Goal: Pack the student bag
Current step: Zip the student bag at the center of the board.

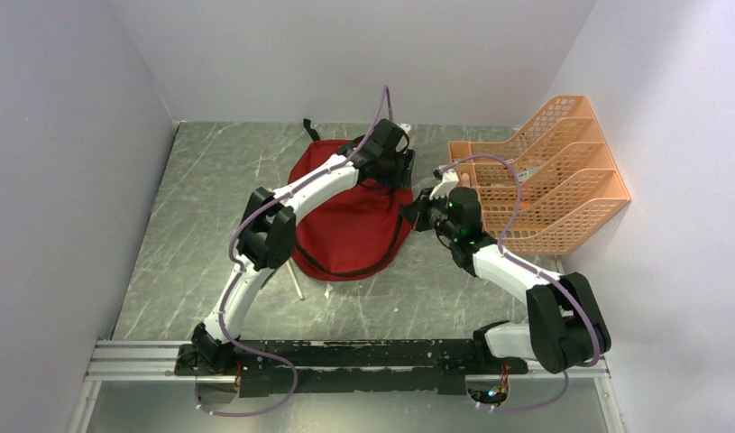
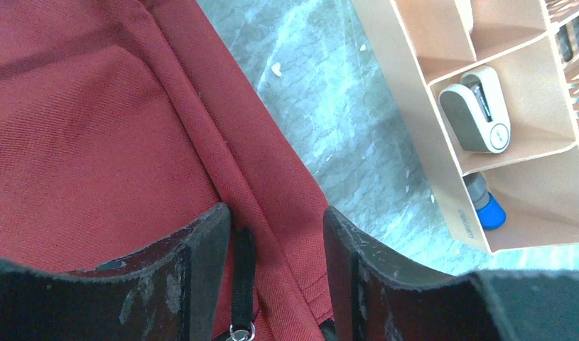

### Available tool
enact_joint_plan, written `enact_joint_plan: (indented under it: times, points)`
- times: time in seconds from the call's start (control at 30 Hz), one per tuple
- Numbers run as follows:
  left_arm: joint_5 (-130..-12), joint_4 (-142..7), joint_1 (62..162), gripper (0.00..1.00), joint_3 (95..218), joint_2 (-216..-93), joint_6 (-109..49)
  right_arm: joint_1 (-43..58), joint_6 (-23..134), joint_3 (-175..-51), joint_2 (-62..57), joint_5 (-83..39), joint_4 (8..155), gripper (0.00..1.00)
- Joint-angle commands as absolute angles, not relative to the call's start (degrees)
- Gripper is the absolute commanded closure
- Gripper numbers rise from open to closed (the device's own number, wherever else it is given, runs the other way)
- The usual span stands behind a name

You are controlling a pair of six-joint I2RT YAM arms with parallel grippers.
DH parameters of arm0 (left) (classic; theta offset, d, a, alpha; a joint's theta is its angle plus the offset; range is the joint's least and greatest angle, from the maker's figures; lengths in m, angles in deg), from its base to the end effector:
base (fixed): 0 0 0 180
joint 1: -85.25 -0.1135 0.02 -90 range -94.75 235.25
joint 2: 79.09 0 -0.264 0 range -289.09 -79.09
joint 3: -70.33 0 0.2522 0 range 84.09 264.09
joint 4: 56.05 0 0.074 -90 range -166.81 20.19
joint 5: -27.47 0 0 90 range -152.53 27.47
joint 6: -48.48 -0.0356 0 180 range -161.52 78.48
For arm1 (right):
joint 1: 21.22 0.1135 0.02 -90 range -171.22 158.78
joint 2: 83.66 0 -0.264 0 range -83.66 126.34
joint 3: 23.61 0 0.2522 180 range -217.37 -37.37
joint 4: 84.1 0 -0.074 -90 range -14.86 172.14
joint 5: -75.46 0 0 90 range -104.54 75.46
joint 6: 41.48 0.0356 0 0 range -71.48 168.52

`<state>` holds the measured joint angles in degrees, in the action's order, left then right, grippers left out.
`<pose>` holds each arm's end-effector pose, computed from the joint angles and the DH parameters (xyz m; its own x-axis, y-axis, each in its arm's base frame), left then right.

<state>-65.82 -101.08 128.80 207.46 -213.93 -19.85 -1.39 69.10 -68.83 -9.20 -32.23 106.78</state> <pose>0.3890 -0.3726 0.2364 -0.7224 0.1781 -0.6682 0.4860 0.8181 -0.3074 0.2520 0.1024 0.2107 -0.4864 0.1806 -0.8549 -0.4524 0.7850 0.4232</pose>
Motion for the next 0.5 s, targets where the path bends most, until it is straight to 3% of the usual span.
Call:
enact_joint_plan:
  times: [0.0, 0.17, 0.23, 0.33, 0.47]
  points:
    - [-67.5, -102.4, 129.9, 0.45, 208.6, -216.6, -20.7, -1.4, 69.5, -68.7, -9.2, -34.3, 109.8, 1.00]
    - [-66.5, -103.6, 129.9, 0.47, 207.7, -218.4, -21.1, -1.4, 69.3, -68.3, -9.4, -34.6, 110.3, 1.00]
    - [-67.0, -102.9, 129.9, 0.60, 207.3, -218.5, -21.2, -1.4, 69.3, -68.3, -9.3, -34.6, 110.3, 1.00]
    - [-68.5, -102.4, 129.9, 0.93, 208.4, -219.2, -21.5, -1.4, 68.4, -68.6, -9.4, -34.7, 109.3, 1.00]
    - [-68.8, -101.8, 129.8, 0.95, 210.3, -220.1, -21.2, -1.4, 66.9, -69.3, -9.6, -35.7, 106.5, 1.00]
